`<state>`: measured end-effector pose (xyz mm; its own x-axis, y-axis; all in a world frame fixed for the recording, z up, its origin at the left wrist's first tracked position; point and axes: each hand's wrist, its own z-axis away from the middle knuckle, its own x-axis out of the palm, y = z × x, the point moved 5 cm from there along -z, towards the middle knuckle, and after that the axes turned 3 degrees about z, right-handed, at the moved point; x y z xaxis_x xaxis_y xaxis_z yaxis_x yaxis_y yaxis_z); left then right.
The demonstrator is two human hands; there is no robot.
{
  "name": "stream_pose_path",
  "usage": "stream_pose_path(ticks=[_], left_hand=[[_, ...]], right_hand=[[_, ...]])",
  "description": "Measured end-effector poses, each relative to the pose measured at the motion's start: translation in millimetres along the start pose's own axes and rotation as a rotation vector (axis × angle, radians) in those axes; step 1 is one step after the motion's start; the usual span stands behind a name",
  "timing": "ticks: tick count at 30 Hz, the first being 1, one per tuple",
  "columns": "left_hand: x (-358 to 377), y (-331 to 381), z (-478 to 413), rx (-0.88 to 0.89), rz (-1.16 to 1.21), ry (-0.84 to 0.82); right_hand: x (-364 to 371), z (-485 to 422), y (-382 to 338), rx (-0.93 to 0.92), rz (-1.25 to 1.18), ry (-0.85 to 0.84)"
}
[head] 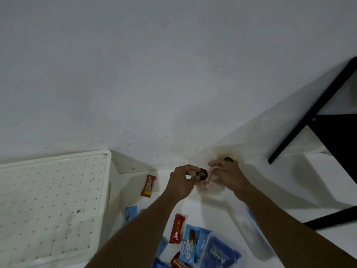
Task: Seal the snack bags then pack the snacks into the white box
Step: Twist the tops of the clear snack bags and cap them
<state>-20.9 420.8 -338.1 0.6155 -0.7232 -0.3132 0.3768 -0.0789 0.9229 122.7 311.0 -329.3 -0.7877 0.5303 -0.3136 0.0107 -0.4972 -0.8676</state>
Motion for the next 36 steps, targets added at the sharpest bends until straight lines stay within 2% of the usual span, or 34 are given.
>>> stream_pose_path(ticks=[7,11,15,21,26,29,32,36], left_hand=[[18.3,-26.4,-39.0,-0.117,-0.05,-0.081],[6.9,-24.0,-25.7,-0.143,-0.105,-0.112],[-18.7,-15.2,11.2,-0.17,-0.113,-0.101],[-74.2,-6.2,111.1,-0.266,0.029,-0.128],[-126.5,-25.5,214.0,-0.298,0.048,-0.05],[-150.9,-56.3,267.7,-0.371,0.014,-0.02],[-164.1,-102.8,307.4,-0.454,-0.013,0.016],[-151.1,-151.4,337.7,-0.473,-0.09,0.024]], right_hand=[[0.0,-44.4,13.7,0.018,0.141,0.027],[4.5,-26.3,4.0,-0.018,0.189,0.107],[15.1,10.2,-12.2,-0.047,0.207,0.091],[61.7,99.3,-40.7,-0.023,0.135,-0.081],[137.9,169.9,-22.7,0.031,0.148,-0.288],[189.0,203.9,9.4,0.042,0.304,-0.377],[228.9,236.3,40.2,-0.041,0.584,-0.439],[243.2,263.4,87.4,-0.088,0.878,-0.369]])
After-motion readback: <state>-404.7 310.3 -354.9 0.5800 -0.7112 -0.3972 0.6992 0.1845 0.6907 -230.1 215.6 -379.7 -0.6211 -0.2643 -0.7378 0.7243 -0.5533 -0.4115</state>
